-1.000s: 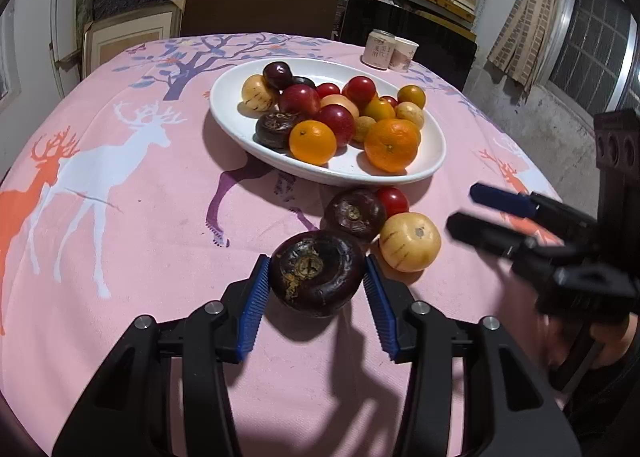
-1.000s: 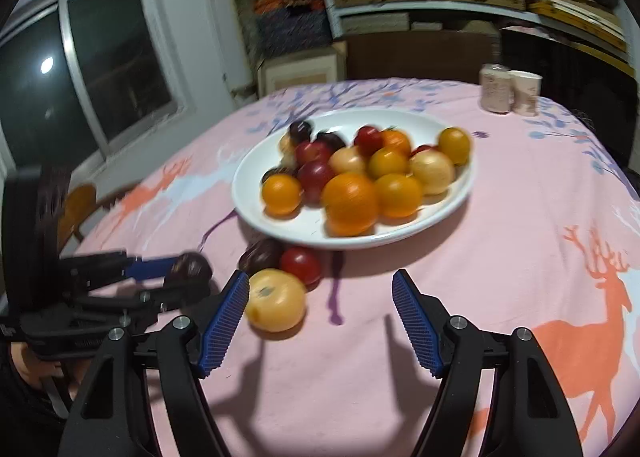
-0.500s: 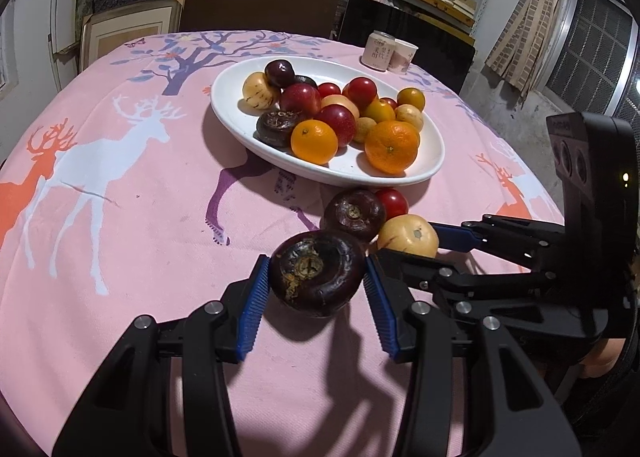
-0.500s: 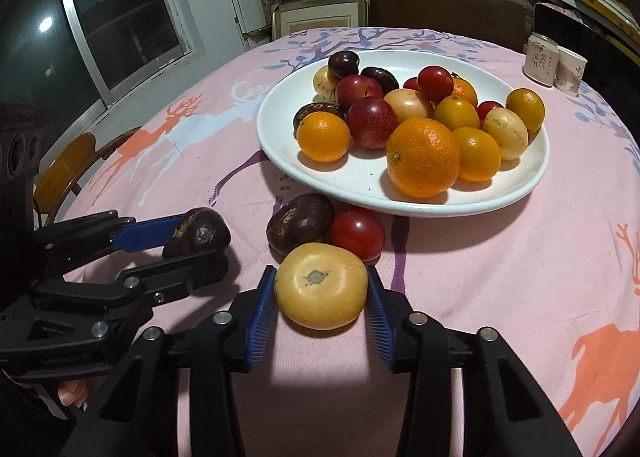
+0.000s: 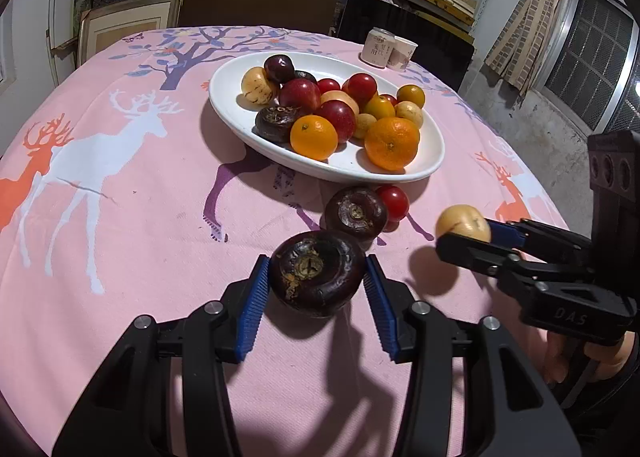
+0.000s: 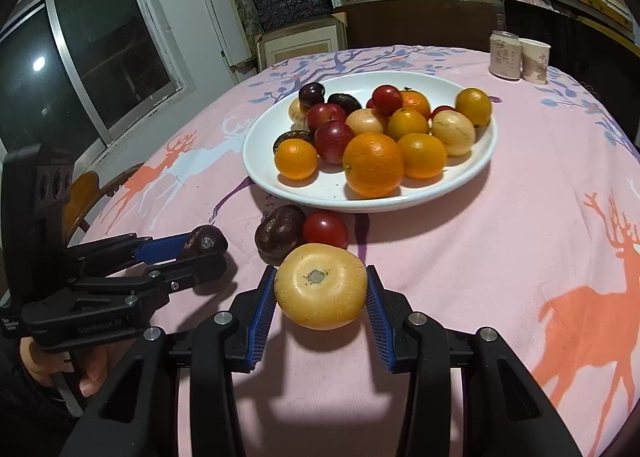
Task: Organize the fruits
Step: 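Carry the mangosteen and pale pear onto the white plate and release both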
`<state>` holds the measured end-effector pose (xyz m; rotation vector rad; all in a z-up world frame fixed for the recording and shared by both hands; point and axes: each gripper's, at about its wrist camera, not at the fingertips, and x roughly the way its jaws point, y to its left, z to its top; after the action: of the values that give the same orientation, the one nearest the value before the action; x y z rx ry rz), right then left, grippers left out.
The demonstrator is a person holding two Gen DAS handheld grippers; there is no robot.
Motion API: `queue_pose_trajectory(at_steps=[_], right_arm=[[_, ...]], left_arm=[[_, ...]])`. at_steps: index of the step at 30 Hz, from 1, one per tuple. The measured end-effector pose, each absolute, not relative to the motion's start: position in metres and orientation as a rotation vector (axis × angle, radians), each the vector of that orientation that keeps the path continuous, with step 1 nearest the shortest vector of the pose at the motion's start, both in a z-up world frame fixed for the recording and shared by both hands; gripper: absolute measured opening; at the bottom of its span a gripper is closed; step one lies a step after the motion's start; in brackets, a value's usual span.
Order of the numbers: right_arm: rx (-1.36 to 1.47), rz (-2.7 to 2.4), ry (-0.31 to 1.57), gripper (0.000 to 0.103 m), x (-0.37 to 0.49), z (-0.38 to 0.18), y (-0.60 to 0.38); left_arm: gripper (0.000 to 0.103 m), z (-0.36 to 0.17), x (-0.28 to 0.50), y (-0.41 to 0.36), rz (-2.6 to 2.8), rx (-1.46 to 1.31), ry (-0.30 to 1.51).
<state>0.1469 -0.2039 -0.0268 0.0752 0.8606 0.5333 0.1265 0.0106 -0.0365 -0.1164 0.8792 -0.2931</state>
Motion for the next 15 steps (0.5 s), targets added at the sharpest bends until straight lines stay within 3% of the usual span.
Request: queue_pose_trajectory(at_steps=[15], right_arm=[[0.165,0.484,0.817,0.044,0.127,-0.020,-0.257]], left_arm=[[0.047,-0.032,0.121,0.006,-0.285,-0.078,0.843]])
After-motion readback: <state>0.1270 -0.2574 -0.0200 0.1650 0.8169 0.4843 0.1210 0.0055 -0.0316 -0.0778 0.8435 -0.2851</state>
